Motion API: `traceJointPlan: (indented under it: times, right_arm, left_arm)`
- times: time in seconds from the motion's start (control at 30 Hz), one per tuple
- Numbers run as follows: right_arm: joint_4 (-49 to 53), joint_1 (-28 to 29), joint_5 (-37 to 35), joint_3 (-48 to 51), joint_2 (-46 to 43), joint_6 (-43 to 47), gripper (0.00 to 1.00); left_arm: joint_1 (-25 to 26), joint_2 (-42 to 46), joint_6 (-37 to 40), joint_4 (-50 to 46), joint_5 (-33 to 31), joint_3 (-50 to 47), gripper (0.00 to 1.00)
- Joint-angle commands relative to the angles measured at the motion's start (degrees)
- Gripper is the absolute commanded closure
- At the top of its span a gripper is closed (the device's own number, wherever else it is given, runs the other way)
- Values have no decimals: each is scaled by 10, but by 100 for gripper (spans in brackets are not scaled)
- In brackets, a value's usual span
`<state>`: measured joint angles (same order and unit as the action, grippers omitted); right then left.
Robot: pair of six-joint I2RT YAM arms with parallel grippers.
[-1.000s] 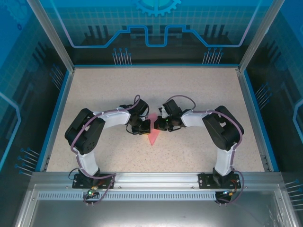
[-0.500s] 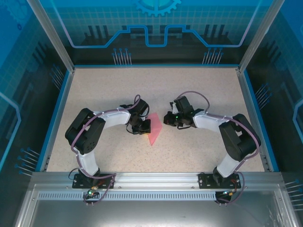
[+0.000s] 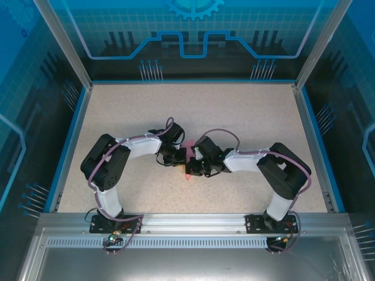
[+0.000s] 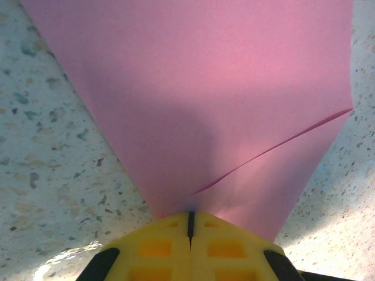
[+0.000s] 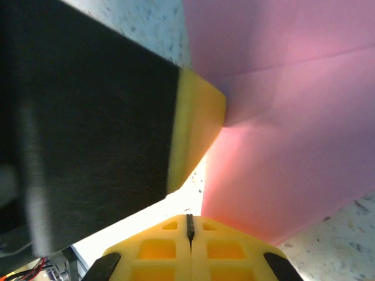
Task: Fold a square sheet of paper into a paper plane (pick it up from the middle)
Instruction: Third fold the triangle at the center of the table.
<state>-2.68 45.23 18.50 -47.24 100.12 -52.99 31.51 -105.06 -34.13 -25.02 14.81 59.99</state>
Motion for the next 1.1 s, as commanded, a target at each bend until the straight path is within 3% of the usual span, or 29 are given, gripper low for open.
traceJointPlan:
  times: [0.0,0.53,0.67,0.9,1.07]
  right_arm:
    - [-14,13,13,0,17,-19,99]
    - [17,27,24,45,24,5,99]
    - [13,24,42,36,39,46,99]
    - [32,-23,19,-1,-45,90,97]
    - [42,-74,-11,10,-57,98,97]
  left_arm:
    - [-5,-54,0,-52,-94,-32,100]
    - [-6,-61,-5,-56,-103,-29,100]
    - [-5,-64,-3,-55,-104,-26,100]
    - [-5,-58,24,-41,-111,-17,100]
    - [-6,-59,85,2,-109,4,100]
